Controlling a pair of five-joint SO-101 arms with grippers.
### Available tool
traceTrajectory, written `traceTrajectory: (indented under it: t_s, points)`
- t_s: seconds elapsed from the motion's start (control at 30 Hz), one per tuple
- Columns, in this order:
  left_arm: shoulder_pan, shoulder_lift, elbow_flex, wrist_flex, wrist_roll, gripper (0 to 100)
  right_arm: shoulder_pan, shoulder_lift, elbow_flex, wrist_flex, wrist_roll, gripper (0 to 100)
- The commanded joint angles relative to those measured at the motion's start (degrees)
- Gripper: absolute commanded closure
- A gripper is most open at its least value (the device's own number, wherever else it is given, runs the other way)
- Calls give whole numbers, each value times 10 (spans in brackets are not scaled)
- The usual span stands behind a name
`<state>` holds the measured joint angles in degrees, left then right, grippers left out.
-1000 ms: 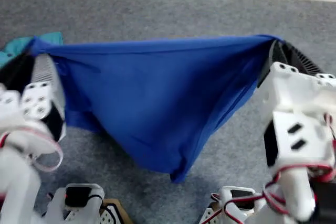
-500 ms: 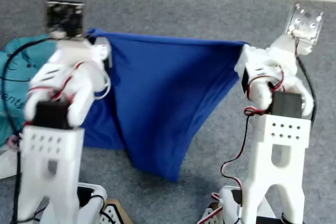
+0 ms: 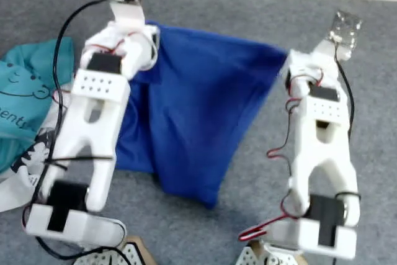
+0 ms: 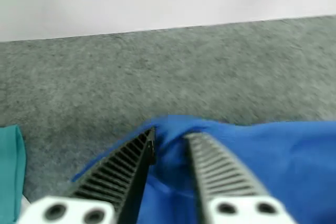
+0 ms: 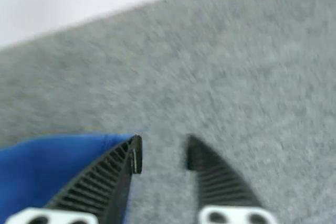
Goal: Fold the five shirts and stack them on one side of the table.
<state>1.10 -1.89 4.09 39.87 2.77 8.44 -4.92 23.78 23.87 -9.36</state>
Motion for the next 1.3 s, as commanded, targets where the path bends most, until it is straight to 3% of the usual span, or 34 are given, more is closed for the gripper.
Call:
traceTrajectory:
  t_s: [0.0, 0.13, 0.37, 0.53, 0.67, 0.77, 1.03, 1.27]
  points:
    - [4, -14, -61, 40, -6, 660, 7, 7, -73, 22, -11, 714]
    - [-23, -80, -73, 112, -4, 553, 7, -9, -120, 112, -46, 714]
    - [-36, -214, -33, 257, -6, 550, -47, -147, -92, 279, -48, 725]
    - [-57, -259, 14, 300, -7, 550, -85, -306, 4, 328, -46, 837]
    - [-71, -298, 65, 322, -7, 575, -93, -415, 102, 328, -43, 904]
    - [-67, -347, 131, 347, -7, 677, -103, -465, 179, 331, -42, 903]
    - [-101, -485, 374, 295, -8, 985, -224, -483, 335, 331, 5, 903]
    - [-138, -535, 545, 200, -8, 954, -362, -484, 415, 332, 5, 903]
